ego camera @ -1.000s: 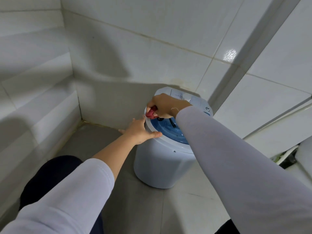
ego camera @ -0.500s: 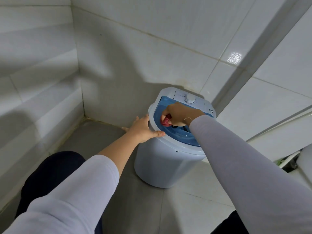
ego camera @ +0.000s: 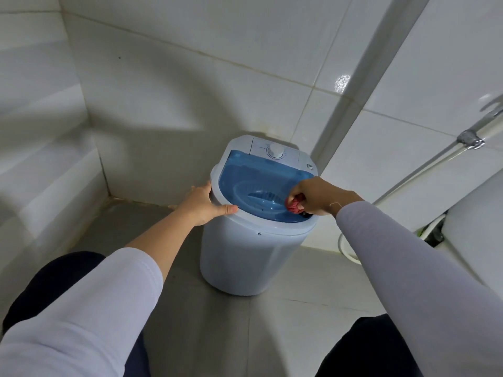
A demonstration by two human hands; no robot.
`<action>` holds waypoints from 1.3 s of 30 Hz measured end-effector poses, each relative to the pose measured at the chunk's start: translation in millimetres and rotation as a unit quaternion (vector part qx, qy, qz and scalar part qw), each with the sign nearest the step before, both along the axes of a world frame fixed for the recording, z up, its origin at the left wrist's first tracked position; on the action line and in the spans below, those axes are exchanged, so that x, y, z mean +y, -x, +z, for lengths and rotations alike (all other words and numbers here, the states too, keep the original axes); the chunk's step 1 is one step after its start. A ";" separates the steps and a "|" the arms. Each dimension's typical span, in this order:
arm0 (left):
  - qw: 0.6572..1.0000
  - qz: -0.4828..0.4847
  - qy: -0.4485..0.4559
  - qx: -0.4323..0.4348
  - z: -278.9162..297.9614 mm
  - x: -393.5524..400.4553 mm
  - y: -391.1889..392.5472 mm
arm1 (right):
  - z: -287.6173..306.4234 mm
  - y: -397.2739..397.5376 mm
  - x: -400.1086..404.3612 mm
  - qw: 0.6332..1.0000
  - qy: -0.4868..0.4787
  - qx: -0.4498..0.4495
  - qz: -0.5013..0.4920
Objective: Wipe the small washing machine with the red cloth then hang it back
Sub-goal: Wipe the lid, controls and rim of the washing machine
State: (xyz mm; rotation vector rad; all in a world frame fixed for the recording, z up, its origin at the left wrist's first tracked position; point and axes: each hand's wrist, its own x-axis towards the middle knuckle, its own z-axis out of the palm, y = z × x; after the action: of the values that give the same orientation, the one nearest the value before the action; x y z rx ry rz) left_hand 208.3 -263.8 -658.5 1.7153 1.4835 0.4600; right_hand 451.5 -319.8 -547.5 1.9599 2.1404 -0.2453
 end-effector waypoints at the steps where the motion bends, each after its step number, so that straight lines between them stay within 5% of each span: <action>1: 1.000 -0.001 -0.001 -0.003 2.8 -1.9 -0.4 | 0.4 -4.7 -4.5 1.000 0.002 -0.001 -0.008; 6: 1.000 -0.007 -0.004 -0.022 15.4 -12.6 -1.8 | 3.7 -20.2 -16.8 0.999 0.018 -0.006 -0.043; 13: 0.999 -0.014 -0.036 -0.034 5.1 -15.7 -1.2 | 24.2 31.2 12.6 0.994 -0.035 0.101 0.005; 22: 0.995 -0.003 -0.061 0.081 0.1 -19.7 -2.2 | -17.5 120.0 48.1 0.987 -0.034 0.106 0.114; 39: 0.995 0.001 -0.058 0.079 6.9 -22.7 -4.3 | -8.6 66.8 5.6 0.990 0.038 0.095 0.095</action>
State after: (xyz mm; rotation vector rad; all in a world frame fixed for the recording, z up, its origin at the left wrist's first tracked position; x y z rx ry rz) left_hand 212.6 -286.6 -651.6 1.8785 1.5972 0.4252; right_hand 384.7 -314.2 -556.2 1.7392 2.3803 -0.4894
